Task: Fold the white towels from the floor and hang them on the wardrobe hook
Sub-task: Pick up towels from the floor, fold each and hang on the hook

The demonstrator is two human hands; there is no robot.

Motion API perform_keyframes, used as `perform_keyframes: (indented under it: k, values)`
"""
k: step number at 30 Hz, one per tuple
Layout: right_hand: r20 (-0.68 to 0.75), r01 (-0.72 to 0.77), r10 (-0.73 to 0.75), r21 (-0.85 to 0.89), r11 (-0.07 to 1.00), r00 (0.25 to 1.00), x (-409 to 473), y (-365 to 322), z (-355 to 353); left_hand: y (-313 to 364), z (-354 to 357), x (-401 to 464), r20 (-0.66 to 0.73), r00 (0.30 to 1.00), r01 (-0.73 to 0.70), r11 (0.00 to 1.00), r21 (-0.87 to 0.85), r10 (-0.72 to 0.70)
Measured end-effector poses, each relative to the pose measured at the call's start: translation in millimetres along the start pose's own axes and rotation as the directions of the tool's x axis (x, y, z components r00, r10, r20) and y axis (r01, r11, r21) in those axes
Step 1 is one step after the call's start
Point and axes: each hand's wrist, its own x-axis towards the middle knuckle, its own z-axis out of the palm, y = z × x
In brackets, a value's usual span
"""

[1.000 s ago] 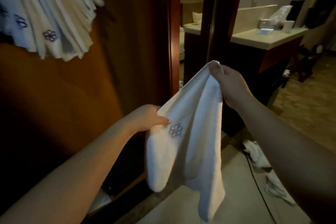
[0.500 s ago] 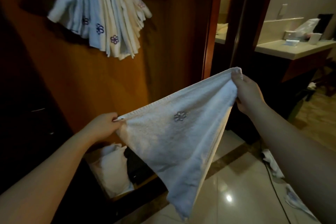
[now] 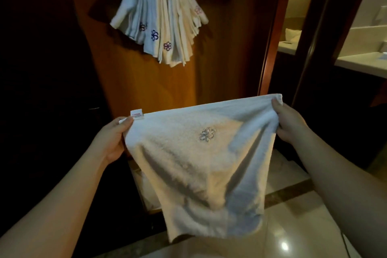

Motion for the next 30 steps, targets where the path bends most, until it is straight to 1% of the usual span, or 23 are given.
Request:
perform_keyframes:
  k: [3,5,6,8,9,10,11,12,15,17,19,20,22,24,28,30]
  values:
    - [0.023,-0.181,0.181,0.050,0.982,0.983,-6,23,2,-12,9,-8,-0.090,0.994,0.063,0.997,-0.034,-0.066]
    - [0.008,-0.317,0.318,0.094,0.944,0.948,-16,45,8,-23,19,-16,-0.179,0.977,0.103,0.992,-0.067,-0.113]
    - [0.005,-0.362,0.364,0.124,0.924,0.931,-23,58,12,-29,25,-21,-0.216,0.967,0.121,0.989,-0.084,-0.136]
    - [-0.008,-0.407,0.417,0.208,0.890,0.909,-38,82,23,-42,43,-37,-0.245,0.956,0.138,0.985,-0.107,-0.160]
    - [-0.032,-0.401,0.420,0.242,0.884,0.907,-47,92,31,-49,53,-46,-0.249,0.956,0.129,0.985,-0.115,-0.154]
    - [-0.075,-0.375,0.401,0.234,0.897,0.913,-58,101,41,-55,64,-56,-0.256,0.956,0.112,0.987,-0.119,-0.139]
    - [-0.110,-0.340,0.364,0.188,0.922,0.925,-69,107,53,-60,74,-65,-0.266,0.957,0.088,0.990,-0.114,-0.116]
    - [-0.113,-0.299,0.313,0.121,0.947,0.943,-81,113,67,-64,84,-74,-0.274,0.958,0.066,0.993,-0.094,-0.089]
    - [0.012,-0.108,0.110,-0.116,0.987,0.994,-120,121,106,-66,111,-99,-0.273,0.962,0.020,1.000,0.009,-0.017]
    - [0.110,0.074,-0.045,-0.275,0.959,0.993,-139,121,122,-64,121,-112,-0.233,0.971,-0.029,0.996,0.088,0.049]
    - [0.231,0.222,-0.150,-0.329,0.918,0.961,-147,123,130,-60,128,-123,-0.174,0.978,-0.095,0.985,0.141,0.119]
    - [0.283,0.269,-0.175,-0.336,0.903,0.943,-148,124,133,-58,130,-129,-0.132,0.980,-0.127,0.977,0.172,0.151]
    - [0.353,0.314,-0.192,-0.332,0.889,0.916,-150,126,135,-54,133,-139,-0.044,0.982,-0.170,0.966,0.196,0.181]
    - [0.392,0.359,-0.221,-0.324,0.875,0.893,-150,128,134,-48,134,-145,0.008,0.989,-0.148,0.981,0.122,0.148]
    - [0.474,0.469,-0.293,-0.310,0.827,0.830,-152,125,132,-35,126,-145,0.096,0.995,0.007,0.997,-0.073,0.001]
    - [0.517,0.505,-0.307,-0.299,0.809,0.799,-151,124,128,-25,120,-145,0.150,0.988,0.054,0.993,-0.107,-0.038]
